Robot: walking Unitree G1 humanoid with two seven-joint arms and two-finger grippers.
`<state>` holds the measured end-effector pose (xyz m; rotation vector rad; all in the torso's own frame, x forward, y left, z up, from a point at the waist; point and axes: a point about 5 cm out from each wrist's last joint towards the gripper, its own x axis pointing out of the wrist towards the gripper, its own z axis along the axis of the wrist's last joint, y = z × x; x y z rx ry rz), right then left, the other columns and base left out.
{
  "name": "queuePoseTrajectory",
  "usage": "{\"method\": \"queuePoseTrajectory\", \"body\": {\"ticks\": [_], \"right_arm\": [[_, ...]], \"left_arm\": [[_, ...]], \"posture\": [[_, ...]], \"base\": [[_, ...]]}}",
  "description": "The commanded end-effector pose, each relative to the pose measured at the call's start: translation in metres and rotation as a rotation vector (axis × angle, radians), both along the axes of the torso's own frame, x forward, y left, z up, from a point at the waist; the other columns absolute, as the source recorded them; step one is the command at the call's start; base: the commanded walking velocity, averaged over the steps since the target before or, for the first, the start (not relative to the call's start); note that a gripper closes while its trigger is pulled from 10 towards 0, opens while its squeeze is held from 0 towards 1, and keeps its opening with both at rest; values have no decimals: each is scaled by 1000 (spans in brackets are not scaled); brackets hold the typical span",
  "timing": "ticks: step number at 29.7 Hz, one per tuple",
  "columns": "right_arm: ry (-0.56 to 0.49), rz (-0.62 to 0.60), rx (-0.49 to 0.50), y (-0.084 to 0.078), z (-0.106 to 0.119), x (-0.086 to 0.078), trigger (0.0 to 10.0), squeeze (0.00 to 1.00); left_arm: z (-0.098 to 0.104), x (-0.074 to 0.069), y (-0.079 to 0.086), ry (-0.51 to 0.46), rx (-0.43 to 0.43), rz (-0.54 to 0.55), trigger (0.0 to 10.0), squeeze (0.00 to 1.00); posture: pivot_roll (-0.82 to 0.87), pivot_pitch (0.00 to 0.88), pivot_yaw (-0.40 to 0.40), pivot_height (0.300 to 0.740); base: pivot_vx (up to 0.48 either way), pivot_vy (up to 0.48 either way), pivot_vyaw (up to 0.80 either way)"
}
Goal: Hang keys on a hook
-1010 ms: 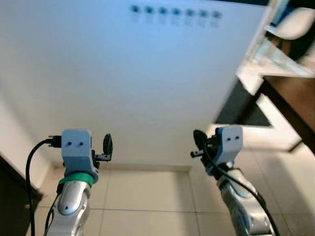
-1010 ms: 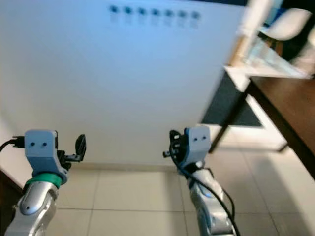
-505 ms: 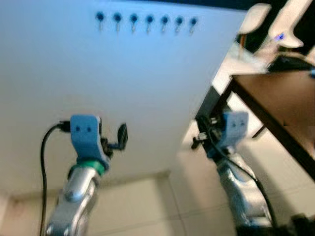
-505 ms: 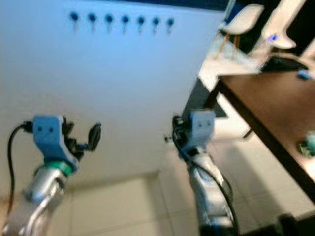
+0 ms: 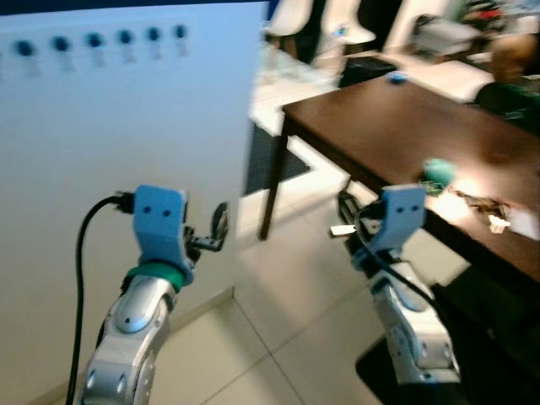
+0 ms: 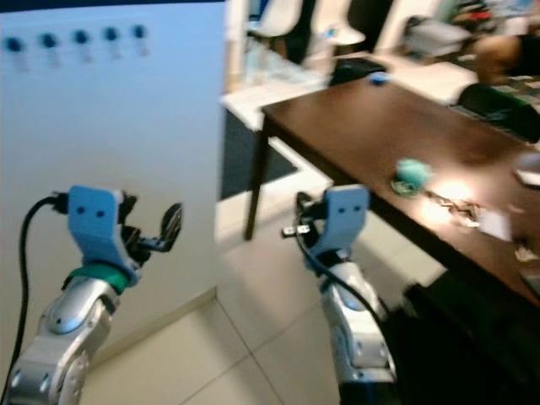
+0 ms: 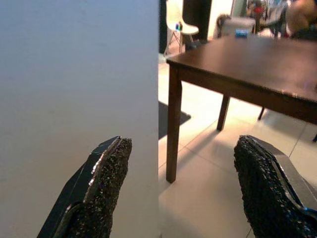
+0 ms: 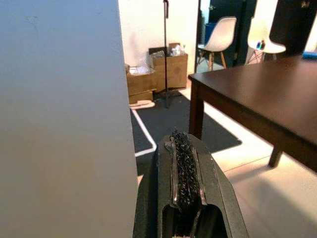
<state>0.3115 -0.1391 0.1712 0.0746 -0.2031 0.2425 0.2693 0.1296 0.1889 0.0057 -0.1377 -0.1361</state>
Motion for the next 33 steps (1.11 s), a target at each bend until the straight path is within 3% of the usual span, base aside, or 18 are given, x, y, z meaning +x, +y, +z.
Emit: {"method": "queuePoseTrajectory", "body": {"ticks": [1, 6, 8, 13, 22, 33], "right_arm": [[14, -17, -3, 0, -6, 2, 10000, 0], [16, -21, 14, 3, -7, 4, 10000, 0], [19, -17, 37, 11, -9, 5, 10000, 0], [20, -14, 44, 14, -10, 5, 10000, 0], [17, -17, 53, 11, -7, 7, 10000, 0], [19, -11, 43, 14, -11, 7, 10000, 0]], "left_arm": [[-7, 0, 0, 27, 26, -13, 10000, 0], [-6, 2, 5, 17, 58, 0, 10000, 0], [-3, 7, 16, -2, 106, 33, 10000, 0], [-2, 8, 20, -1, 111, 48, 10000, 0], [-8, 9, 23, 67, 5, 86, 10000, 0], [-10, 9, 31, 68, 25, 121, 10000, 0]], "posture": [[-70, 0, 89, 740], [-62, 0, 103, 740], [-59, 0, 118, 740], [-61, 0, 117, 740], [-63, 0, 104, 740], [-64, 0, 93, 740]], "base": [[0, 0, -800], [0, 0, -800], [0, 0, -800], [0, 0, -800], [0, 0, -800], [0, 0, -800]]}}
